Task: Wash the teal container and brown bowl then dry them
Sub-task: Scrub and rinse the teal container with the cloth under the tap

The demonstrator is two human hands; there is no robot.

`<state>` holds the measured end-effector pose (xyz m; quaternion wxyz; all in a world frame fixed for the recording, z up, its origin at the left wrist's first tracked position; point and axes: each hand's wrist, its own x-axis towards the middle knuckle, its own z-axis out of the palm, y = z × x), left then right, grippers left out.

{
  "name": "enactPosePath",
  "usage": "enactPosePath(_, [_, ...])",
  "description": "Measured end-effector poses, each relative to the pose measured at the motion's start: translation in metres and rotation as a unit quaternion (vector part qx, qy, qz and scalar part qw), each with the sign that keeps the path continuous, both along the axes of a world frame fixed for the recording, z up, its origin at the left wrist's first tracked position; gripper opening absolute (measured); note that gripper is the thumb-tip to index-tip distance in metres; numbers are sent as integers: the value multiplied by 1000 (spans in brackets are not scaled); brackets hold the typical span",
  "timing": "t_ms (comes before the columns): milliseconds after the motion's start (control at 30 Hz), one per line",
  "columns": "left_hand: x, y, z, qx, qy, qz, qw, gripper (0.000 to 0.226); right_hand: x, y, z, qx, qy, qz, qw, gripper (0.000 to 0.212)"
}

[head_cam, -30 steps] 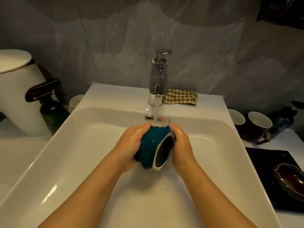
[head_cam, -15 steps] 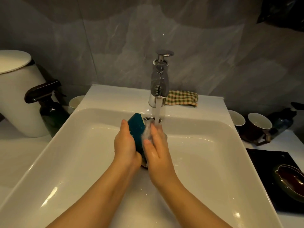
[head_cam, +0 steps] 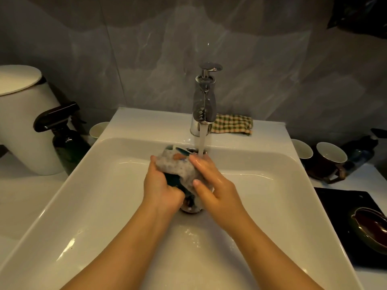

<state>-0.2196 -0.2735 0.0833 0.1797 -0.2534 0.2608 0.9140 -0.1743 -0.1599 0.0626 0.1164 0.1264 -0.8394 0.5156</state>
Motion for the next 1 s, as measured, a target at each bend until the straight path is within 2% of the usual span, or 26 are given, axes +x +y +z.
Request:
enactPosePath(100, [5,1,-2,6,-10,-8,1000,44,-2,-7,-5,80,136,-9,987,45])
enactPosePath(200, [15,12,-1,0,-7,-35,999,40,-8,-11,-5,181,273,-6,945,29])
enactPosePath(267, [18,18,-3,-11,-4,-62,998,36,-11,-8,1,206,251,-28,945,31])
enactPosePath(367, [15,18,-5,-31,-2,-94,995,40,-12,-3,3,117,17,-60,991,58])
enactPosePath(400, [13,16,-4,-42,4,-91,995,39,-11,-1,0,80,-43,-68,994,65])
enactPosePath(433, [10,14,-3,-50,6,-75,996,40,-10,1,-5,60,-65,-73,993,68])
enactPosePath(467, [9,12,-2,-52,9,-57,997,42,-7,0,-8,58,-60,-68,994,68])
enactPosePath(567, [10,9,2,-41,7,-44,998,47,4,-14,-4,105,25,-35,994,54])
enactPosePath(667, [20,14,-4,-72,50,-50,995,38,3,-26,-3,233,170,-68,955,53])
enactPosePath(733, [24,19,-3,-105,53,-58,991,39,-4,-25,-1,254,188,-92,944,47])
enactPosePath(767, [26,20,-1,-112,65,-77,989,37,-8,-22,1,212,150,-88,962,42])
enactPosePath(800, [27,23,3,-125,80,-89,985,36,-13,-18,3,136,76,-73,985,40])
enactPosePath(833, [28,25,7,-140,94,-106,980,35,-18,-14,5,10,-20,-60,998,36])
enactPosePath(867, [28,31,10,-166,105,-120,973,33,-23,-10,8,-131,-133,-49,981,31])
enactPosePath(900, [26,34,15,-197,109,-131,965,32,-28,-7,8,-221,-217,-60,949,28])
enactPosePath(933, [23,36,18,-209,118,-142,960,31,-29,-5,10,-256,-245,-76,932,29])
enactPosePath(967, [20,36,22,-215,125,-151,957,32,-26,-6,11,-245,-217,-86,941,32])
enactPosePath(1000, [16,36,22,-212,126,-139,959,35,-21,-8,13,-200,-147,-91,964,35])
